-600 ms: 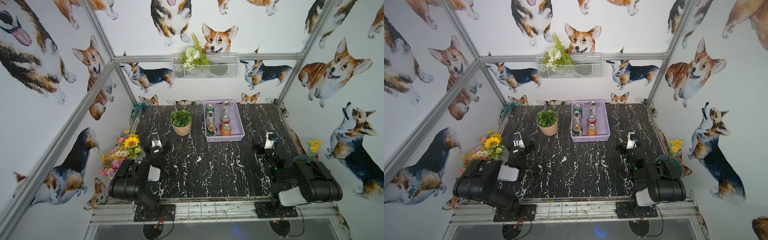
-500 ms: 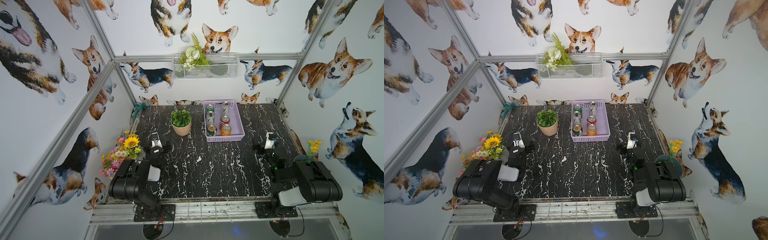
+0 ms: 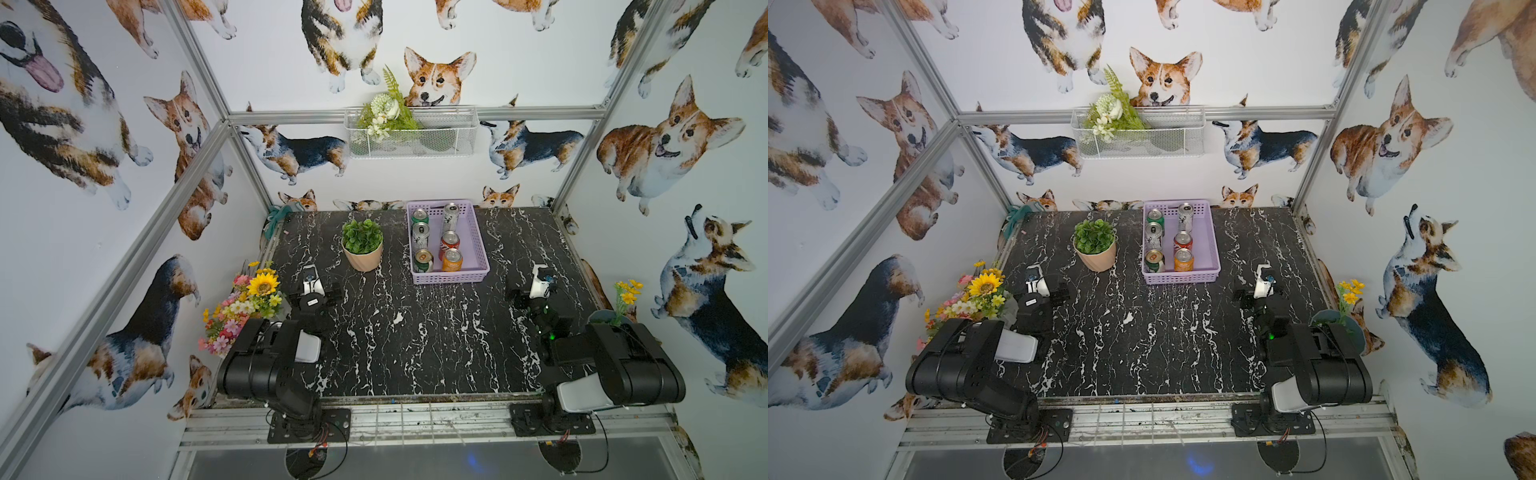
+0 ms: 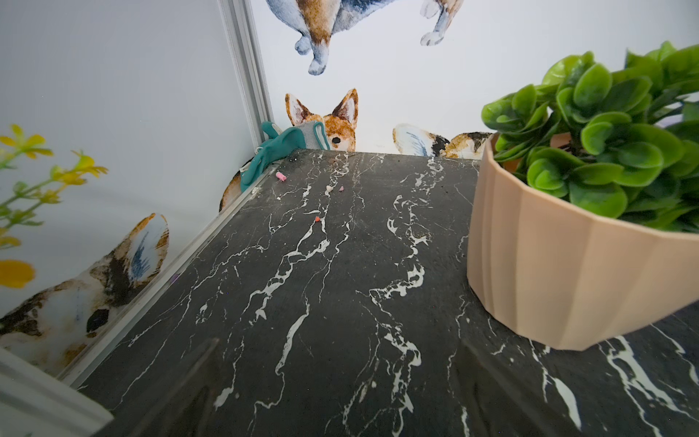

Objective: Take out the drinks from the basket
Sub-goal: Pick up the drink from the basket.

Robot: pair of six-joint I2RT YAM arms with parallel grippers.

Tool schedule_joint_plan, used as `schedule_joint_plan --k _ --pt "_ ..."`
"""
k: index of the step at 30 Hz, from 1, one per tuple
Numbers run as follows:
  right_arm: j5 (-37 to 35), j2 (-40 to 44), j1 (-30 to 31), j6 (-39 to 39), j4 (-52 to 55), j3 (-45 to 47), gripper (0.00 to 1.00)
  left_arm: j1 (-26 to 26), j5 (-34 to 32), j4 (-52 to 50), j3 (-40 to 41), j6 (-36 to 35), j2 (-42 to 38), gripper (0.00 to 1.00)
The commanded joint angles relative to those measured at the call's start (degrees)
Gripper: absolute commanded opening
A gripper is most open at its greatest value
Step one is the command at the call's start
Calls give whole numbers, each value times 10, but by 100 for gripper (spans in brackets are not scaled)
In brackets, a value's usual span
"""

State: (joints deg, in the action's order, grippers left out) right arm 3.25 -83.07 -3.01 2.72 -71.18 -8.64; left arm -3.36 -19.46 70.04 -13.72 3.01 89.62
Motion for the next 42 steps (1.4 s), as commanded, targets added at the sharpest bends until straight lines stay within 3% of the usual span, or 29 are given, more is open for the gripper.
schedule_joint_plan --k 1,27,29,32,36,38,40,42 --pt "-2 1 1 -1 -7 1 100 1 -3 17 1 -2 -1 100" --pt "-26 9 0 15 -8 1 100 -10 -18 21 3 -14 -7 100" --pt "-62 45 5 22 50 -15 100 -18 3 -3 2 -30 -36 100" --pt "-121 84 22 36 190 -73 100 -26 -24 -157 -55 -26 -94 100" --pt "-156 89 37 78 293 -120 100 -26 -68 -246 -106 -6 -117 100" --pt "-177 98 45 97 323 -136 100 -25 -133 -347 -160 63 -144 100" --pt "-228 109 60 98 363 -156 100 -18 -130 -396 -188 110 -160 100" --pt "-335 114 76 119 391 -178 100 -16 -142 -425 -204 181 -175 100"
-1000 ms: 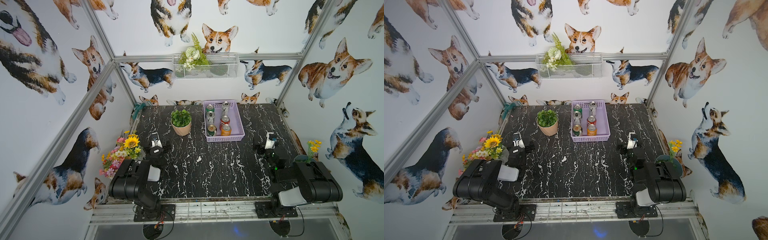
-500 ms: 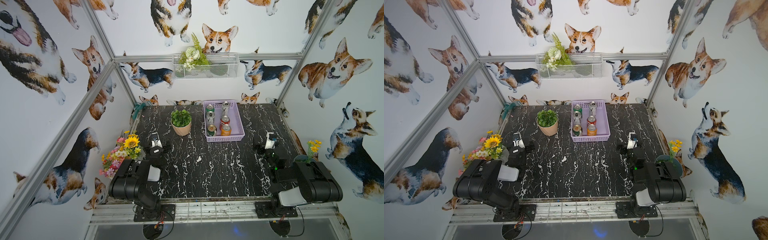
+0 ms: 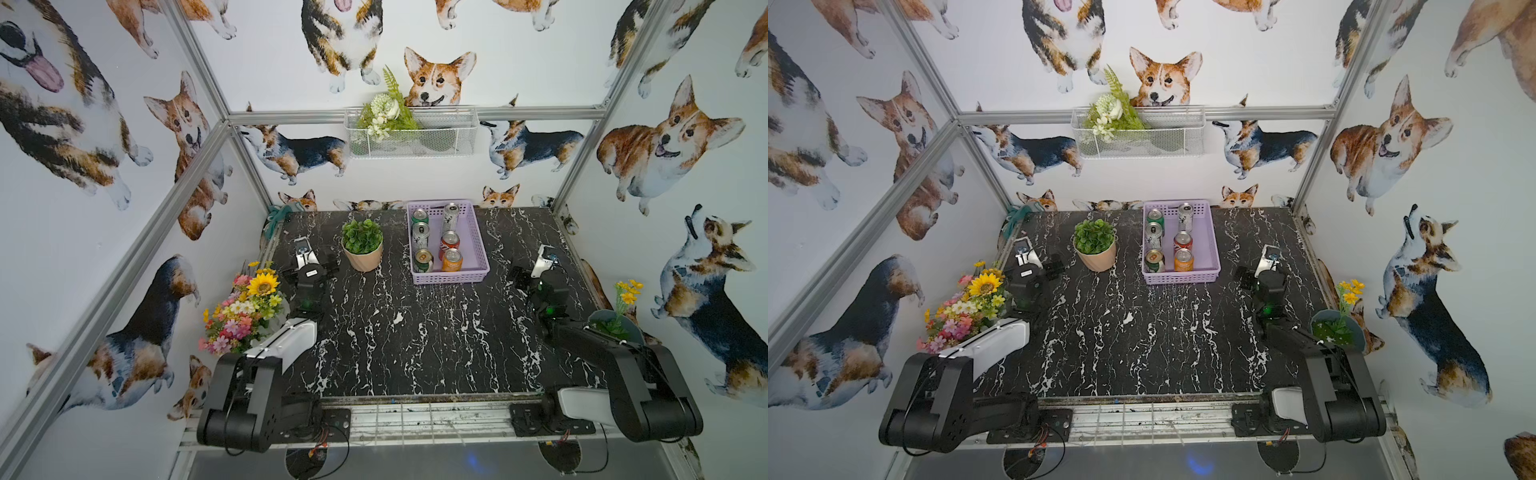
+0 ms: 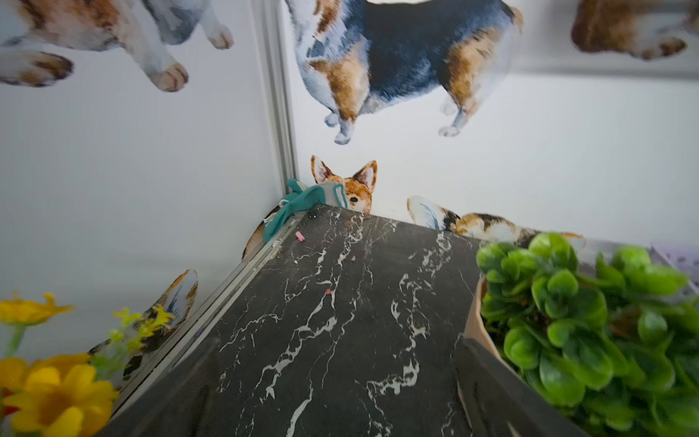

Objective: Take out the drinks from the basket
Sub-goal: Pick up the drink from the basket.

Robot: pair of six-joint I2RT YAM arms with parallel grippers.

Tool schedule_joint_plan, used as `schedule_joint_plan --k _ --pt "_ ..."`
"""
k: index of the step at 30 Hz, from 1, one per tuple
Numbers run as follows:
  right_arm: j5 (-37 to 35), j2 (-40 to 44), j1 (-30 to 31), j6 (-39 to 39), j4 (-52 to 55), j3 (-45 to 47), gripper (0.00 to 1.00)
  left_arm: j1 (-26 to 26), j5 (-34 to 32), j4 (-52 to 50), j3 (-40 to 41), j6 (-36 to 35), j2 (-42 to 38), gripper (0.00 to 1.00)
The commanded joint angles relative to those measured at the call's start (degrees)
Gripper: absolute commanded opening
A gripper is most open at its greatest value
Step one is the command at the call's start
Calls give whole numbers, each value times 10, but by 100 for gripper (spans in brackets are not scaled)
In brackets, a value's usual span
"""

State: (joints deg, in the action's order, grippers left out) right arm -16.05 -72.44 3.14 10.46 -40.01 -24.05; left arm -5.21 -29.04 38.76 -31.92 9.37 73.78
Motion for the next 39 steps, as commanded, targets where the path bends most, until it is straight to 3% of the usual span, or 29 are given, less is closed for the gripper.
schedule_joint_plan --k 1,3,4,6,8,10,12,14,17,19,21,24,27,31,34,39 --pt "-194 8 16 79 97 -35 100 4 -70 -140 -28 169 -23 100" --pt "-278 5 16 191 184 -65 100 8 -122 -237 -48 315 -40 100" --pt "-301 4 16 254 250 -84 100 16 -119 -261 -53 355 -47 100" --pt "-304 4 13 327 329 -101 100 30 -56 -243 -52 344 -54 100" --pt "-265 10 11 304 294 -83 100 41 9 -248 -65 334 -55 100" --pt "-245 17 6 329 276 -67 100 55 74 -271 -83 343 -50 100" --pt "-158 27 -20 336 261 -55 100 72 131 -282 -91 370 -42 100" --pt "-92 33 -41 328 257 -58 100 78 173 -246 -82 377 -53 100" --pt "-56 32 -46 298 265 -79 100 77 208 -193 -54 407 -85 100" --pt "-33 29 -37 280 268 -92 100 75 264 -203 -79 380 -77 100" --pt "-36 27 -14 262 267 -101 100 63 302 -303 -163 348 -41 100" --pt "-16 16 23 226 258 -123 100 38 328 -381 -228 325 -2 100" --pt "48 -10 46 192 256 -156 100 -17 307 -371 -230 296 -3 100" --pt "106 -58 79 162 285 -216 100 -129 253 -397 -267 192 14 100" --pt "102 -96 124 128 315 -266 100 -130 275 -498 -332 191 55 100" --pt "95 -170 161 137 381 -348 95 -131 300 -516 -345 180 77 100"
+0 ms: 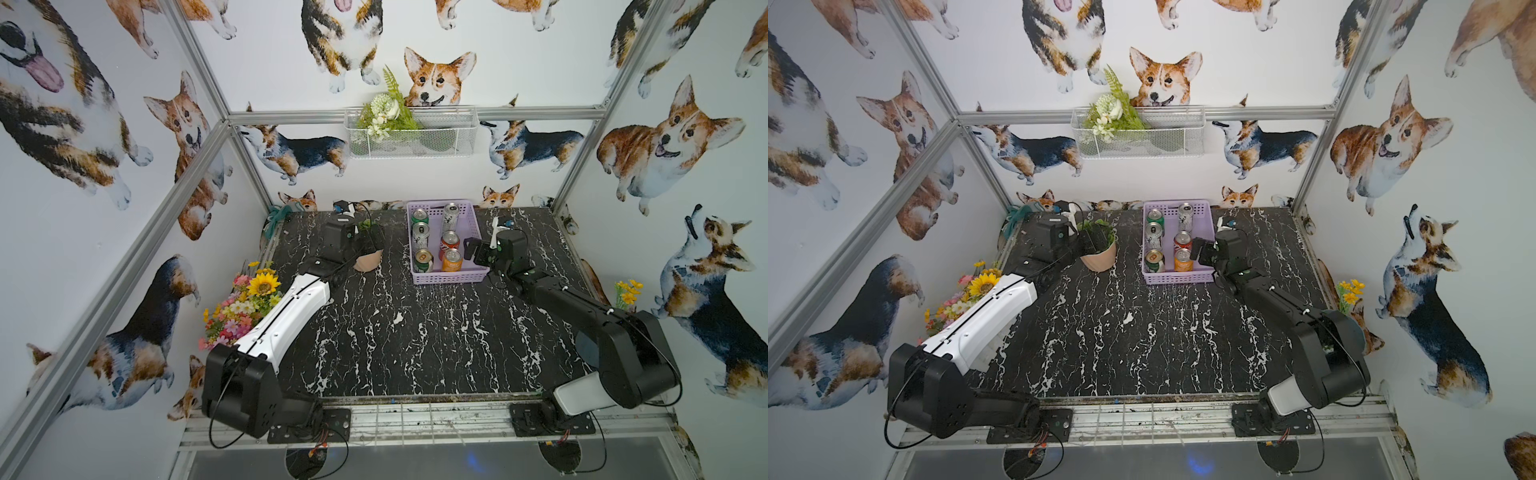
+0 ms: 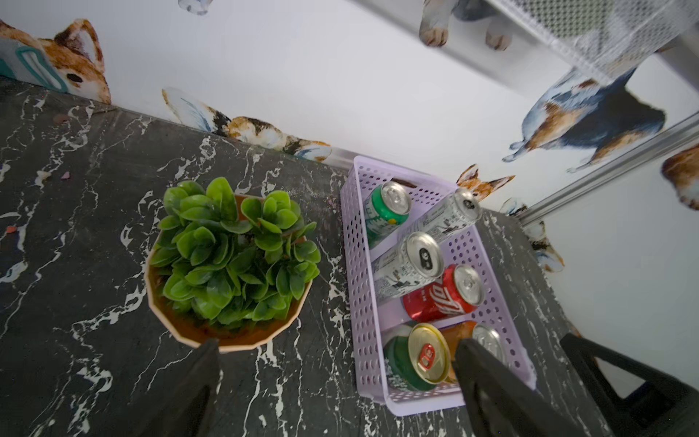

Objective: Take out the drinks from the basket
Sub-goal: Pick up the drink from the basket.

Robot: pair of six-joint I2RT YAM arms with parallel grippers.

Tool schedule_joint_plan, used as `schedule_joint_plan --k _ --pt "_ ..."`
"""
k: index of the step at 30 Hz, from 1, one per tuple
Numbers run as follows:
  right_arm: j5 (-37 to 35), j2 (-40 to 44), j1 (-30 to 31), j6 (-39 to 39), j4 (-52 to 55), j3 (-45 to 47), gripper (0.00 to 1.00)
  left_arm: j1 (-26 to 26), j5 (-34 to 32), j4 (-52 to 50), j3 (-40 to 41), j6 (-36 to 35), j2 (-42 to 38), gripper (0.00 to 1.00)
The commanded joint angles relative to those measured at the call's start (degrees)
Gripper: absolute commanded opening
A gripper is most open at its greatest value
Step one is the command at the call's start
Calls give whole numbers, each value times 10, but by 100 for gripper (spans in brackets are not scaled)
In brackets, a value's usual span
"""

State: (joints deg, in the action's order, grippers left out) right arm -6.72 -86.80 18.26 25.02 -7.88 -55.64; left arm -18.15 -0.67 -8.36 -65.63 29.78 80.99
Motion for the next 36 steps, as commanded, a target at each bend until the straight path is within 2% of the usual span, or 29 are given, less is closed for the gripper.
schedule_joint_plan --k 1,3,7,11,19,26,36 --pt "-6 -41 17 -8 75 -49 93 -1 17 -51 -11 -27 6 100" --pt "-33 -58 33 -8 85 -65 93 -2 17 -50 -8 -31 0 100" --pt "-23 -73 47 -13 49 -64 93 -3 3 -7 56 -13 -34 100" --pt "-32 -101 48 -12 58 -90 93 -5 11 26 110 0 -64 100" --pt "0 -150 50 -11 75 -127 95 -18 9 5 122 -5 -101 100" --pt "-10 -180 54 -12 82 -133 93 -20 -7 -17 118 -32 -107 100" --pt "-32 -221 58 -19 74 -141 89 -23 -11 -18 122 -35 -107 100"
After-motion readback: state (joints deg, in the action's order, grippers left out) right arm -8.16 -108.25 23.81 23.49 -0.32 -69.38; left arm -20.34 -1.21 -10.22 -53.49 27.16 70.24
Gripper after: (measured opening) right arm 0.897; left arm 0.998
